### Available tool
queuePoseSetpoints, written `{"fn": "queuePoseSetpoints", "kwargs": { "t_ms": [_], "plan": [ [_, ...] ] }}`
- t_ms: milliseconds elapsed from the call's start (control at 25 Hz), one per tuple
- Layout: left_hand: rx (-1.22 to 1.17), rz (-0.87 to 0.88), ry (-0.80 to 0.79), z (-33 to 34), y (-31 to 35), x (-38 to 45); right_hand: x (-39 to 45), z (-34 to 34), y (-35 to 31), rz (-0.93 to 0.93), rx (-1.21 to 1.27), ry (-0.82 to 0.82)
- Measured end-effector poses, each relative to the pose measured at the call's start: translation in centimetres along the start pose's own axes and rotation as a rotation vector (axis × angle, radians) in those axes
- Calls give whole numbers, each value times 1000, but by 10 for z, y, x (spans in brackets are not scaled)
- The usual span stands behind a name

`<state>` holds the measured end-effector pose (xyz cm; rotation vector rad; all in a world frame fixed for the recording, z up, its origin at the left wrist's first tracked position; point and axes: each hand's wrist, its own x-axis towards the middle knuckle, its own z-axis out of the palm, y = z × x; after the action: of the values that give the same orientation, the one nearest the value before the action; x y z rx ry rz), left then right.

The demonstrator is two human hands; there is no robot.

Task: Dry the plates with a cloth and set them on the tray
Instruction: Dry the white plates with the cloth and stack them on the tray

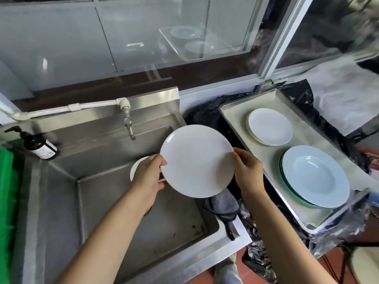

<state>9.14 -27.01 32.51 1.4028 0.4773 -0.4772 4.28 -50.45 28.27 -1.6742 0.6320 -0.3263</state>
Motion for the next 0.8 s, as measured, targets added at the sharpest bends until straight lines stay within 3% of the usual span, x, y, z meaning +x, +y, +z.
{"fn": "queuePoseSetpoints", "kwargs": {
  "t_ms": [800],
  "plan": [
    [121, -58, 54, 292, -35, 105, 227, -197, 58, 229, 75, 133]
  ]
}}
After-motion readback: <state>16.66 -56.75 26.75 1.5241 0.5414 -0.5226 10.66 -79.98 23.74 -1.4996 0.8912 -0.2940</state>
